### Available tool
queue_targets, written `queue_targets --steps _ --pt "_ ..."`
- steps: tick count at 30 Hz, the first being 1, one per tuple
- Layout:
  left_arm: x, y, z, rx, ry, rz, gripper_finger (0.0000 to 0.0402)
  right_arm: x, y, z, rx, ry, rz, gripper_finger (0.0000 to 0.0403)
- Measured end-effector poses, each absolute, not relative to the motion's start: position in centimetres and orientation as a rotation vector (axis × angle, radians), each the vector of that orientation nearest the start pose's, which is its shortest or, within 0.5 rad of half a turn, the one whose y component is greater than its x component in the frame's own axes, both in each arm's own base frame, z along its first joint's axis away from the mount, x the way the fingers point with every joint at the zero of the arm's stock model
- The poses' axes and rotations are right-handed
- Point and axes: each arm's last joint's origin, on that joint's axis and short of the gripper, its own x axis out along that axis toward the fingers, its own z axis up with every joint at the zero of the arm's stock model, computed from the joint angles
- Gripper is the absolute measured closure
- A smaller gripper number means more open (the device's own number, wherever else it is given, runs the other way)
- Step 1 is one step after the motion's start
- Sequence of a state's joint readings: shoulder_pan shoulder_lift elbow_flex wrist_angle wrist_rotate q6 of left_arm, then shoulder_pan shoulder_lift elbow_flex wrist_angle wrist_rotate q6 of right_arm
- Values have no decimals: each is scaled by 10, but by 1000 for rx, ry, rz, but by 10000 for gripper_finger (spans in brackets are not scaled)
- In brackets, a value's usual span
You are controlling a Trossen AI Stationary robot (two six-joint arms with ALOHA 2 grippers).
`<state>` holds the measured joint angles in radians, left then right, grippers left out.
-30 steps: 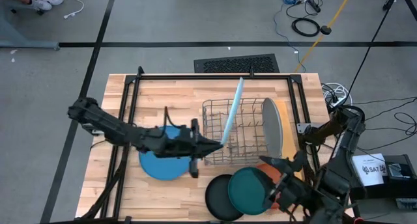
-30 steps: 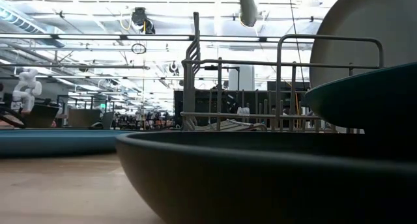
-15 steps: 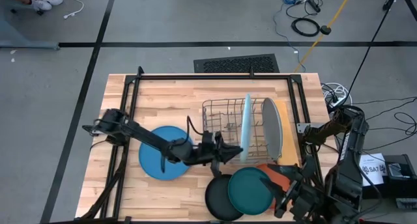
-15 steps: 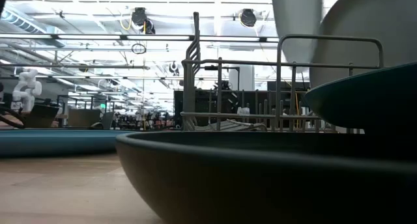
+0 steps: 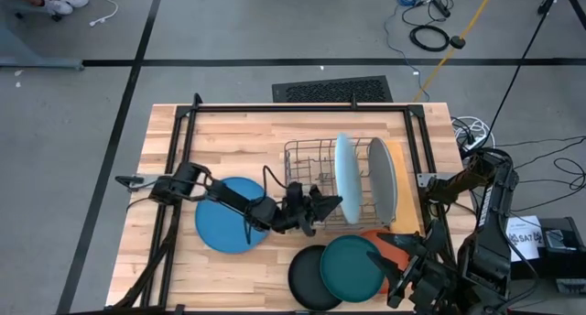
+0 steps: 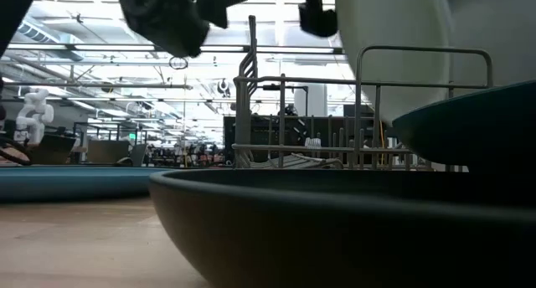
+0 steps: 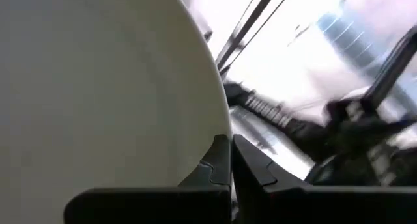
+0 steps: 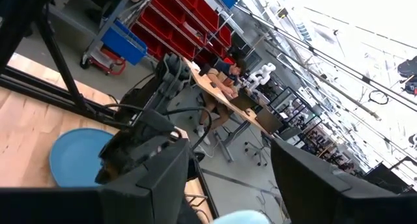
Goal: Sort dishes
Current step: Put the light blue plate into the dish rack
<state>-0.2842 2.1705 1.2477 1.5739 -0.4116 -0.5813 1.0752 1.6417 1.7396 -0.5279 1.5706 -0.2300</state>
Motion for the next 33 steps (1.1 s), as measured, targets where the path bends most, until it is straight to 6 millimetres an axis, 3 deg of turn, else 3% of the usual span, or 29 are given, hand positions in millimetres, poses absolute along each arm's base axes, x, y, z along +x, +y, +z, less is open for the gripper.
queue_targets --steps 7,27,33 --pt "443 -111 207 -818 -622 -119 401 186 284 422 -646 163 -477 193" --pt "450 -102 207 -825 -628 -20 401 187 283 422 -647 165 -480 193" --pt "456 -105 218 -798 -634 -17 401 189 282 422 -647 167 -486 193"
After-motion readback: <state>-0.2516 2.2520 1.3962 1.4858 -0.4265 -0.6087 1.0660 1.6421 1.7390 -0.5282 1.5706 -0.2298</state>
